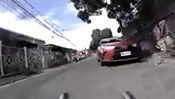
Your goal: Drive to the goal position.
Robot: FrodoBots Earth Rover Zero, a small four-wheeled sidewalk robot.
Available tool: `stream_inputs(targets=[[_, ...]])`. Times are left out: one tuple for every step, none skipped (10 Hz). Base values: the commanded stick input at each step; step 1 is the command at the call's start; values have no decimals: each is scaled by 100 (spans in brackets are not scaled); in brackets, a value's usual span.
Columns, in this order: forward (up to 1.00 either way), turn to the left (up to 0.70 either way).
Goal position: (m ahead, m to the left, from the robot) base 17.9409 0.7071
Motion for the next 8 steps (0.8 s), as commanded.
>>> stream_inputs(targets=[[100,0],[100,0],[100,0],[100,0],[100,0],[100,0],[100,0],[100,0]])
